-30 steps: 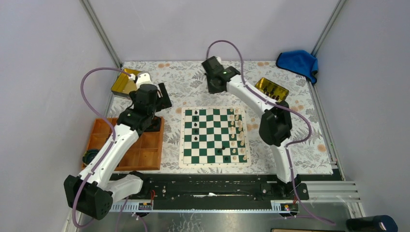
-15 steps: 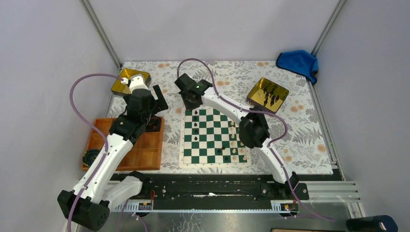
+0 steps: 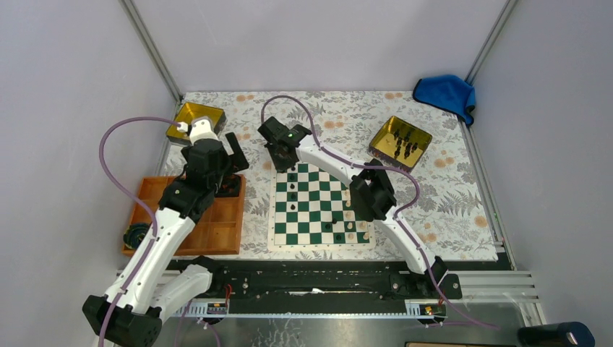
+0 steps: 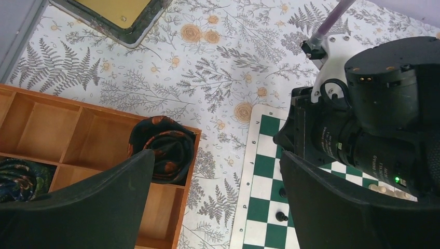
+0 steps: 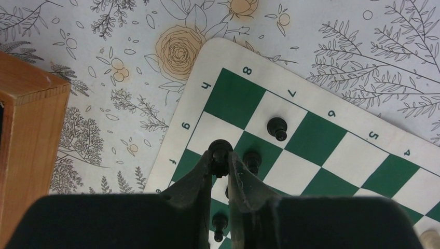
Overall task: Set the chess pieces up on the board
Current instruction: Place the chess piece on the chessboard.
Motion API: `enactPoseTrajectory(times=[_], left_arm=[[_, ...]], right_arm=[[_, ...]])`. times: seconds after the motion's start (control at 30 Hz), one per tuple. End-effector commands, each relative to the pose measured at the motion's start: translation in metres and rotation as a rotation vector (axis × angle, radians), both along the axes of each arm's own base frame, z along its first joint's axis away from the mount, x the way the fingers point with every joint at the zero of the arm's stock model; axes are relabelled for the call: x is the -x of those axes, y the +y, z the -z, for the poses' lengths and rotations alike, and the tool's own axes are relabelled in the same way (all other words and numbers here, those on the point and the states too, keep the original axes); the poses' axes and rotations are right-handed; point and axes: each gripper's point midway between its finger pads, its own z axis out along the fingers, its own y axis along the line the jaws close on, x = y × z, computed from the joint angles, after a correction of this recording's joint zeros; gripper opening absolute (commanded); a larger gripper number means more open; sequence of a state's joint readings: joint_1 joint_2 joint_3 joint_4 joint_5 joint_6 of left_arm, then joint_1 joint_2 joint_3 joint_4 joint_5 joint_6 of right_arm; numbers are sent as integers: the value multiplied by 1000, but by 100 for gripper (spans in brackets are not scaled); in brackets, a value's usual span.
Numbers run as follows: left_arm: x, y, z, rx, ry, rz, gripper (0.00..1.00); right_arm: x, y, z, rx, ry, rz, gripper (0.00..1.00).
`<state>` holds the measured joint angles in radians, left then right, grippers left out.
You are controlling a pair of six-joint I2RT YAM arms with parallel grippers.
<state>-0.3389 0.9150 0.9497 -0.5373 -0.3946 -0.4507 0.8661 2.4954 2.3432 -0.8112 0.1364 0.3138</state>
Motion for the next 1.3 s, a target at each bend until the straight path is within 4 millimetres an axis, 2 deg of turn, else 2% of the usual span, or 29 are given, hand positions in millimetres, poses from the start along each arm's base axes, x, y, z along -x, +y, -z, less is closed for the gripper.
enactPoseTrajectory(times=[0.0, 0.2, 0.9, 1.27], left_arm=[[1, 3, 2, -14, -7, 5, 99], [-1, 5, 6, -36, -1, 2, 99], [-6, 3, 23, -62, 44, 14, 99], [-8, 2, 26, -69, 54, 15, 99]], right_arm=[[-9, 18, -15, -54, -54, -37, 0], [-14, 20, -14, -54, -82, -49, 0], [-33, 9, 3, -46, -90, -26, 0], [-36, 7, 14, -56, -59, -21, 1]])
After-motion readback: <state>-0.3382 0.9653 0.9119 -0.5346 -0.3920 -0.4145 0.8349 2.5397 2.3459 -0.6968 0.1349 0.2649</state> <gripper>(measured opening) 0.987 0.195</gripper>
